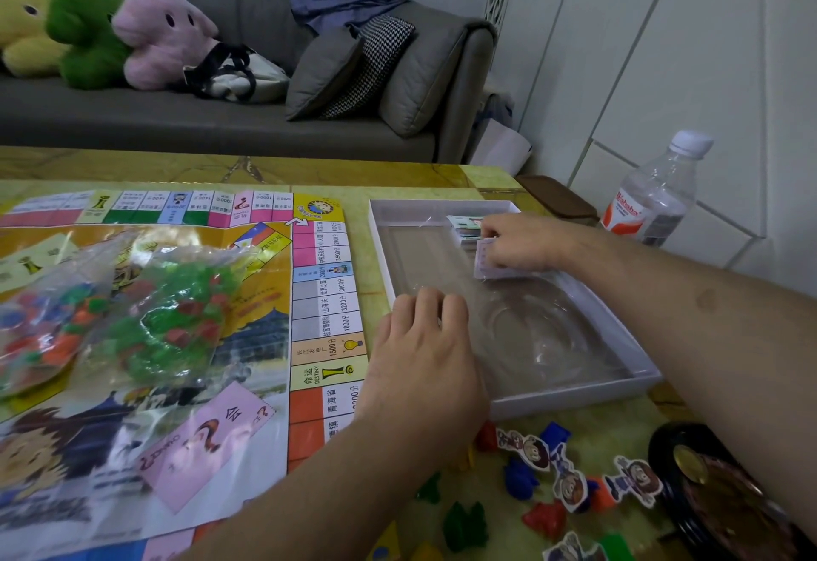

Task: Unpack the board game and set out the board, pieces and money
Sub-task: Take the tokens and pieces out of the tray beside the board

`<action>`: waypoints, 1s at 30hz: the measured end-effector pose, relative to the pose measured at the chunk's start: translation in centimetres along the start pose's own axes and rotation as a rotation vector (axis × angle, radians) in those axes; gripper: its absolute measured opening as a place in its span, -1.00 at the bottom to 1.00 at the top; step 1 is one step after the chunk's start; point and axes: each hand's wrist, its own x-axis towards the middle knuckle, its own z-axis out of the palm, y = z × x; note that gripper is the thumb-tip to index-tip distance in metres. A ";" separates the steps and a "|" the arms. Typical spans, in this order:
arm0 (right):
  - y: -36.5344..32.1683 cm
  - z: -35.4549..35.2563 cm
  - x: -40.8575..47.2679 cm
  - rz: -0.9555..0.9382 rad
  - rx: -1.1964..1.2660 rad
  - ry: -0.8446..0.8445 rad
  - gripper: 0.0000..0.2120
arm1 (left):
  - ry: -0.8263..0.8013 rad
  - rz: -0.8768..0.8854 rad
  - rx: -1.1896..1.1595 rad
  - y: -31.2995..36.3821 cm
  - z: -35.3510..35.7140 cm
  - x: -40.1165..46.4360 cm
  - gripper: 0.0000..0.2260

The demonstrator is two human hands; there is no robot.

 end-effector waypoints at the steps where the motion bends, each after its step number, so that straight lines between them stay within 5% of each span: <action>1: 0.0 -0.1 0.0 -0.005 -0.010 -0.007 -0.82 | 0.000 0.002 0.003 0.0 -0.1 0.0 -0.70; 7: -0.3 -0.6 -0.8 -0.024 -0.075 -0.054 -0.81 | -0.016 -0.007 0.003 0.2 -0.5 -0.2 -0.71; 12: -0.8 -2.0 -3.5 -0.039 0.295 0.228 -0.82 | -0.011 0.019 -0.048 -0.2 -0.6 0.1 -0.76; 16: -3.4 -1.3 -8.8 -0.016 0.978 0.248 -0.65 | 0.102 -0.300 -0.744 0.1 -4.4 0.0 -0.75; 19: -7.6 0.8 -13.6 -0.041 1.278 0.136 -0.74 | -0.034 -0.551 -1.297 0.4 -7.3 -1.4 -0.53; 21: -10.6 2.4 -16.2 -0.050 1.222 0.110 -0.75 | -0.064 -0.615 -1.523 0.6 -8.6 -3.4 -0.65; 25: -15.6 3.7 -20.0 -0.173 0.734 0.169 -0.74 | -0.056 -0.648 -1.567 -1.2 -11.1 -7.8 -0.74; 27: -16.8 3.4 -21.5 -0.303 0.571 0.189 -0.42 | -0.081 -0.650 -1.554 -2.7 -12.7 -9.6 -0.74; 30: -19.2 3.1 -23.8 -0.513 0.568 -0.026 0.16 | -0.132 -0.647 -1.435 -5.0 -14.8 -12.3 -0.80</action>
